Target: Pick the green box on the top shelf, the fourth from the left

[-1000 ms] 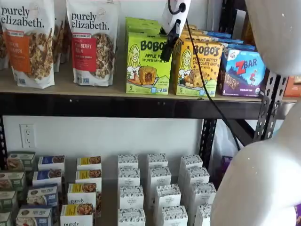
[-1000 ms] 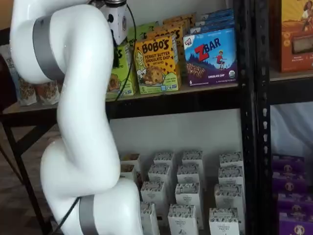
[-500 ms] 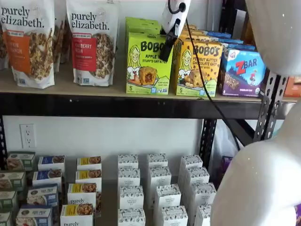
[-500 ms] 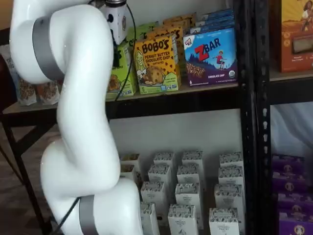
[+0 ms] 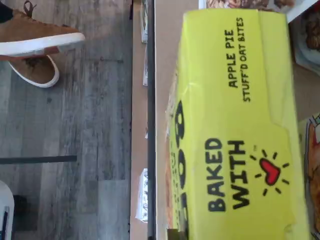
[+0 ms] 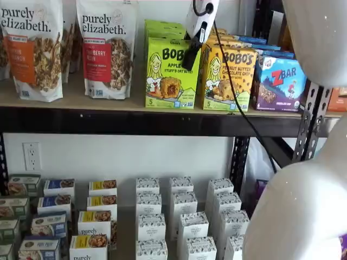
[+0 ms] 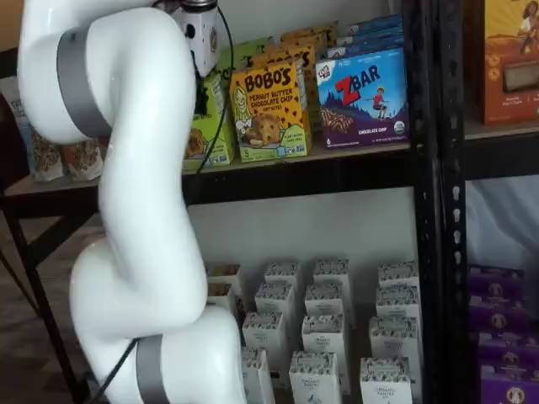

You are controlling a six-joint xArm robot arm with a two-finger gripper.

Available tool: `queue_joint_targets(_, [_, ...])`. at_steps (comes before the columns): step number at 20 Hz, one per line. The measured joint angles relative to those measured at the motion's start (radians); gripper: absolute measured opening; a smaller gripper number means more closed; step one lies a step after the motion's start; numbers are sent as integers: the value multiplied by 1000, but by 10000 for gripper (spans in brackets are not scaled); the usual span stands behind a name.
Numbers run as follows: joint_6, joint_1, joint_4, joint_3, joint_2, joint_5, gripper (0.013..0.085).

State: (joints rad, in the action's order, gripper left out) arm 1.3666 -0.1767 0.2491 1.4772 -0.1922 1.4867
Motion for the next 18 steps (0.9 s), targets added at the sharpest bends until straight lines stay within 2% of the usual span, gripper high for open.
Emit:
queue_joint_targets(16, [1, 1, 2, -5, -4, -7, 450])
queue_joint_targets(17, [2, 2, 3, -5, -4, -8, 410])
queue_joint_targets(18, [2, 2, 4, -5, -5, -7, 410])
